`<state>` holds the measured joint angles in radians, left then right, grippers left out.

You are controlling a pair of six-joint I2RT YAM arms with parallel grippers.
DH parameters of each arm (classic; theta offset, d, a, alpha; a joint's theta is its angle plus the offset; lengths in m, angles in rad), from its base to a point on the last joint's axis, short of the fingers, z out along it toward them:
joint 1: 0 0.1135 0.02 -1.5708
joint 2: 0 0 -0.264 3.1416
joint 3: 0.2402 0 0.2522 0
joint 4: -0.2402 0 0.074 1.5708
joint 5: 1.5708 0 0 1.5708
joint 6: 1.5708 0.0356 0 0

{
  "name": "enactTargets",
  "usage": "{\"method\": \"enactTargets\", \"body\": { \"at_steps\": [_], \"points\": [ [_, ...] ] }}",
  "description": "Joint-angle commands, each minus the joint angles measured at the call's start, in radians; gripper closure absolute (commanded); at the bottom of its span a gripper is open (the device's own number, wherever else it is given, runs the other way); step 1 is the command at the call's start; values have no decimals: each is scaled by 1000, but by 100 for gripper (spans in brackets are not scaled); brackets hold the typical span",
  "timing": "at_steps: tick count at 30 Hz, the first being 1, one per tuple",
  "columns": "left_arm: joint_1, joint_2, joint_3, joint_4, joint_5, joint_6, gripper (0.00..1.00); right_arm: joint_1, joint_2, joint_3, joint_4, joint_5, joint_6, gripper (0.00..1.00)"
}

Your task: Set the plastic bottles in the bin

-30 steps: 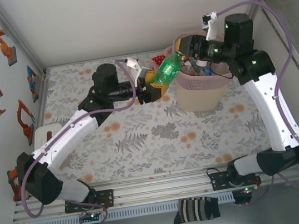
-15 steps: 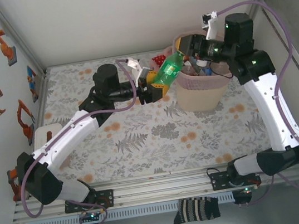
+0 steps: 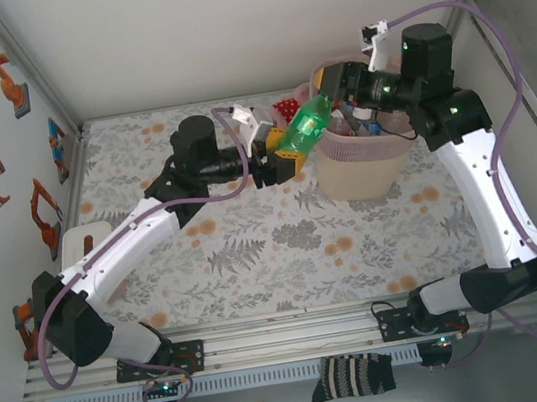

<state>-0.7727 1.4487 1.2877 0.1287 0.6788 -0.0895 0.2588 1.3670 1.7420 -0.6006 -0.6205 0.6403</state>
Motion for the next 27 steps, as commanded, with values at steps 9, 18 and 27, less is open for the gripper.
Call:
{"method": "enactTargets", "body": {
  "at_steps": [9, 18, 27],
  "points": [
    [-14, -5, 22, 57, -27, -15, 36, 6, -10, -3, 20, 58, -16, 75],
    [-13, -69, -35, 41, -115, 18, 18, -60, 19, 135, -167, 225, -179, 75],
    [-11, -104, -64, 13, -145, 32, 17, -168, 132, 398, -439, 514, -427, 75]
  ]
}}
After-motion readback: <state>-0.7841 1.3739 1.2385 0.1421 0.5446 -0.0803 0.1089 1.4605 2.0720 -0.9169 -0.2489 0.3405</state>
